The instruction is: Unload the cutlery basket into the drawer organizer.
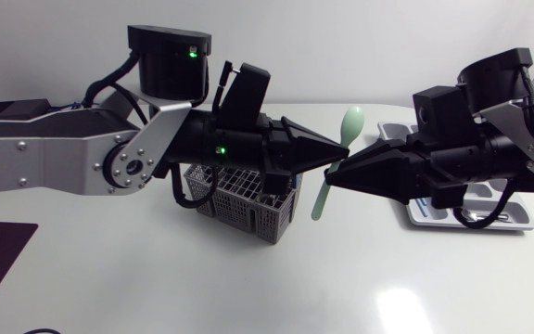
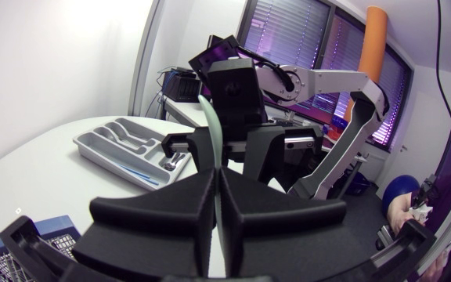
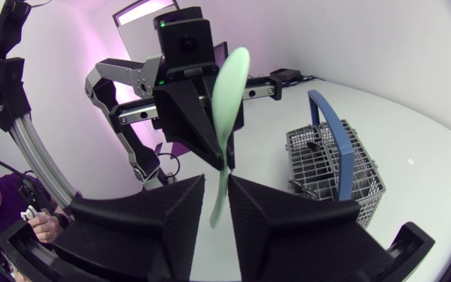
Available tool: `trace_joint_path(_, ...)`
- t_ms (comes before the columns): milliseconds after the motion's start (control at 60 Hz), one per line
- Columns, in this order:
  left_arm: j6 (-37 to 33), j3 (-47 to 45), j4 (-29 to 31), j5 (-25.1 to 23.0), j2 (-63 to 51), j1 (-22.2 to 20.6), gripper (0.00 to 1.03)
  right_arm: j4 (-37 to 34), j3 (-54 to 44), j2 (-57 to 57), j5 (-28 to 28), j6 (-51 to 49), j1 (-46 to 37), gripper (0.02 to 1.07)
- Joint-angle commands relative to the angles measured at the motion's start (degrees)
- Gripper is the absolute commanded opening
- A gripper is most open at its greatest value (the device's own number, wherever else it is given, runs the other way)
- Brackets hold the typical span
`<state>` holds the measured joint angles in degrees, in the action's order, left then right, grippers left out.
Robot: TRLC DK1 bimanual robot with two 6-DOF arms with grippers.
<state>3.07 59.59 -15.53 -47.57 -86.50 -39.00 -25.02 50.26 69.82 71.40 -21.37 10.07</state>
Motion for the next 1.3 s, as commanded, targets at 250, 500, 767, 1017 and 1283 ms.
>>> trace_joint_path(250, 1.5, -1.1, -1.0, -0.7, 1.1, -0.1, 0.04, 0.4, 1.8, 2.5, 0.8, 1.2, 1.1, 0.08)
trace_joint_path(500, 1.9, -1.1, -1.7, -0.7, 1.2, -0.2, 0.07, 0.0, 1.7, 2.5, 0.8, 1.2, 1.1, 0.08)
trace_joint_path(767, 5.1, 1.2, -3.5, -0.7, 3.0, 2.0, 0.77, -1.8, 1.1, 2.5, 0.0, 0.4, 1.3, 0.08)
trace_joint_path(1017, 7.4, 7.2, 0.4, -0.6, 5.3, 8.9, 0.9, -11.2, 1.9, 2.7, -4.8, -8.7, -0.7, 0.08)
trace_joint_path(1283, -3.7, 14.0, 17.0, 1.0, 6.1, 15.9, 0.91, -19.5, 2.3, 3.0, -15.2, -21.5, -8.0, 0.08)
